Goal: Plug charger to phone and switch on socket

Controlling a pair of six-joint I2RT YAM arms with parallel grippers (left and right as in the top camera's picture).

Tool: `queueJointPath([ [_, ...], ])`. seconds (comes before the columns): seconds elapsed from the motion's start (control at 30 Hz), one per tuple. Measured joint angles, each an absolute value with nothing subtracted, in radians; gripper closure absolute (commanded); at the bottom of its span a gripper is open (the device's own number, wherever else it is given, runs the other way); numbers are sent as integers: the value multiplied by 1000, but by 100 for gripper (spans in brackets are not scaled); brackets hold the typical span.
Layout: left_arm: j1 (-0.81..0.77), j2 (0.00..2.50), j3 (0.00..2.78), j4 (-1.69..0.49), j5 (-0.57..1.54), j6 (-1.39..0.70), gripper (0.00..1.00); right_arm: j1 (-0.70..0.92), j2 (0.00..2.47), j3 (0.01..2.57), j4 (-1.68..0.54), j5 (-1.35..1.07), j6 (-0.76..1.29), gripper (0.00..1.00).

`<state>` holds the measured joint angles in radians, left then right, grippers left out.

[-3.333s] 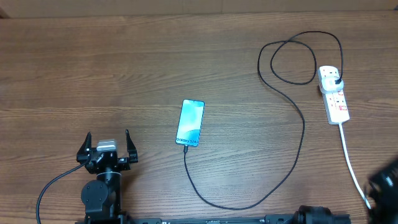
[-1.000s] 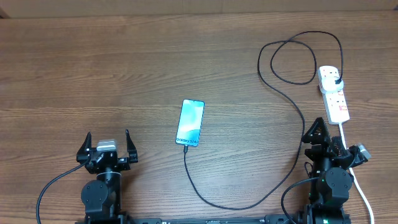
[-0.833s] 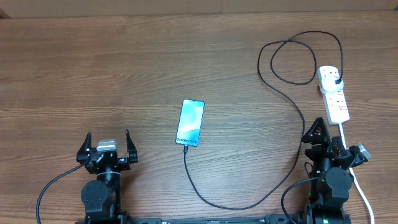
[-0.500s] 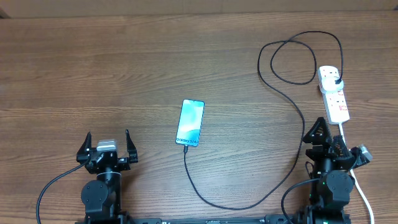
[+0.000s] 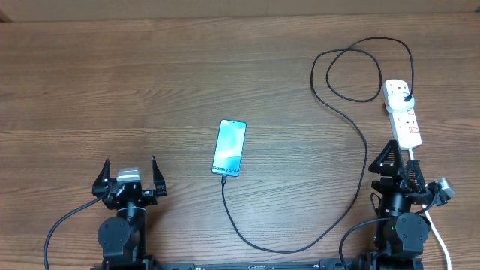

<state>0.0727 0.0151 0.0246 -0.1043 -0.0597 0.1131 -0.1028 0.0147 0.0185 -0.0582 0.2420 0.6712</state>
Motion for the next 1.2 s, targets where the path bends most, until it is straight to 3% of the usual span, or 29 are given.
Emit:
queueJointPath([
  [0.47, 73, 15, 25, -104, -60, 113, 0, -36, 15, 19, -73, 149, 153, 0],
  [1.2, 73, 15, 25, -104, -60, 113, 0, -37, 15, 19, -73, 135, 25, 0],
])
